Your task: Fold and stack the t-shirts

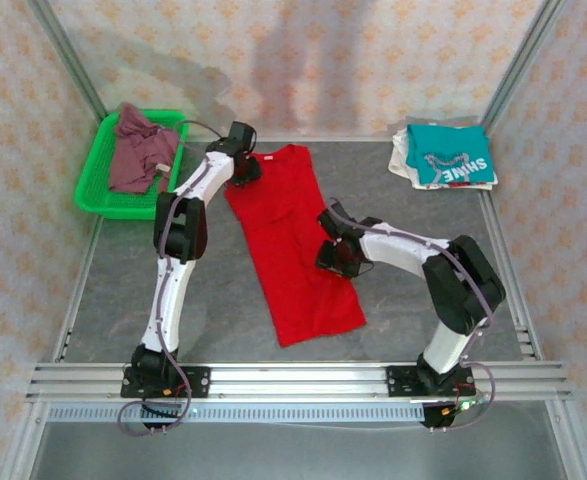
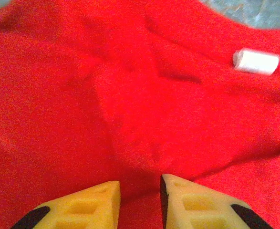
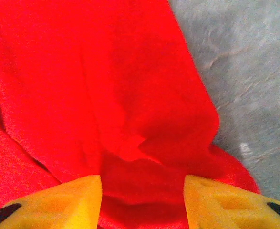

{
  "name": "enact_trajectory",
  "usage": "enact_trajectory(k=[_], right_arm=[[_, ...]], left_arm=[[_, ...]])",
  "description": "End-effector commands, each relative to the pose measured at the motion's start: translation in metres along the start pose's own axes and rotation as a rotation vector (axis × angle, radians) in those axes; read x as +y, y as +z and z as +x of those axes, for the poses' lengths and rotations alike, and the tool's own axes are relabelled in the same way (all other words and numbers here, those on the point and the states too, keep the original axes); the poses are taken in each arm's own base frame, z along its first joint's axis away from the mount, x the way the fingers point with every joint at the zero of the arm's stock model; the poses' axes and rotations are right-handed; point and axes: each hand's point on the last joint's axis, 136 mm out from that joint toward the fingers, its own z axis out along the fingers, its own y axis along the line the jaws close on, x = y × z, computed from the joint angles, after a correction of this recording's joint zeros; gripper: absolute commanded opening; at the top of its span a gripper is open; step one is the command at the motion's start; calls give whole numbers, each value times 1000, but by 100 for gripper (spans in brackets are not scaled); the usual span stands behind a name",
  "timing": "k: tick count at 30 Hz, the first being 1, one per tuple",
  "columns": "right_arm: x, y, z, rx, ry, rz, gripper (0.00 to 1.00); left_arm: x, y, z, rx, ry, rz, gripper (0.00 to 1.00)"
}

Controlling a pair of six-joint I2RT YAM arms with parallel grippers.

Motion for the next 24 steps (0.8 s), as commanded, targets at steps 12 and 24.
enact_trajectory(k=[12,24], right_arm=[[83,-18,-131,-202,-351,51,38],[102,-20,-171,-344,-333,-4,28]], left_arm=[[16,-71,47,-40,-55,25,34],[13,-22,59,34,-126,20,32]])
